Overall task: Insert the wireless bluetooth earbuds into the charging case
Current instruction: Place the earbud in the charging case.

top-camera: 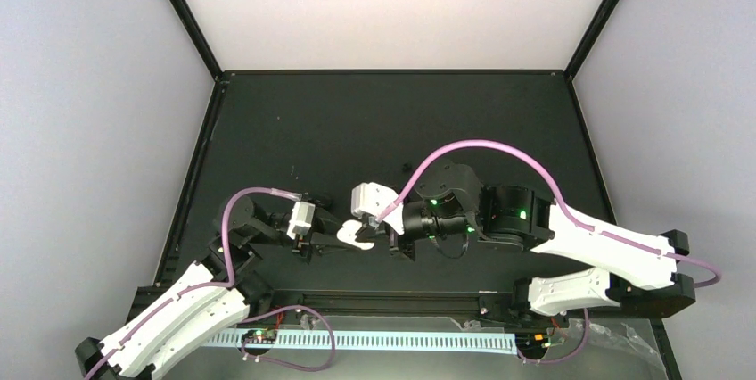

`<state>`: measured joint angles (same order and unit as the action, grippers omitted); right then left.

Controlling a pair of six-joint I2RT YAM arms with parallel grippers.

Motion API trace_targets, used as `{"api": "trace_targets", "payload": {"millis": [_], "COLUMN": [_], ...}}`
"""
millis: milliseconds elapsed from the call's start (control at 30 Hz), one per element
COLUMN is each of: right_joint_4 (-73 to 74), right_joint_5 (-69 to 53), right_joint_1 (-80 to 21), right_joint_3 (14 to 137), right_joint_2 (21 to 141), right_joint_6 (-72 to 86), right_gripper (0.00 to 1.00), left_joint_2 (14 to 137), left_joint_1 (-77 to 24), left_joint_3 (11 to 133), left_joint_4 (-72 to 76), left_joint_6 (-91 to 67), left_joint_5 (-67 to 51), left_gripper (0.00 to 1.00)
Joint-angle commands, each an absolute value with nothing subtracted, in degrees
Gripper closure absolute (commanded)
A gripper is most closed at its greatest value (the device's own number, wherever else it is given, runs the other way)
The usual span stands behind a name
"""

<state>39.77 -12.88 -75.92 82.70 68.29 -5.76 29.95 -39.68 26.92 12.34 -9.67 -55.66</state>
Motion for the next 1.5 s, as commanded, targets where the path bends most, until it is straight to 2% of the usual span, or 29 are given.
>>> {"api": "trace_targets", "payload": {"millis": [0,533,1467], "right_joint_4": [38.61,39.33,39.65], "right_joint_5": [-9.9,-2.3,-1.61], "right_joint_1": [-76.97,-78.61,-80.04], "right_joint_3": [84.53,84.48,84.39], "right_joint_2": [69.04,71.44,72.89], "right_joint_6": [-7.01,-8.92,-6.85], "right_gripper": [0.99,0.99,0.99], "left_joint_2": [29.43,29.81,28.55], "left_joint_1": [-40.17,-40.44,-40.5], "left_joint_3": [29.36,29.36,29.28], "left_joint_4": [11.83,11.77,11.77], "left_joint_6": [-8.5,-8.53,-8.88], "left_joint_5": [-56.65,-56.17,-52.92], "left_gripper": [0.99,0.98,0.98]}}
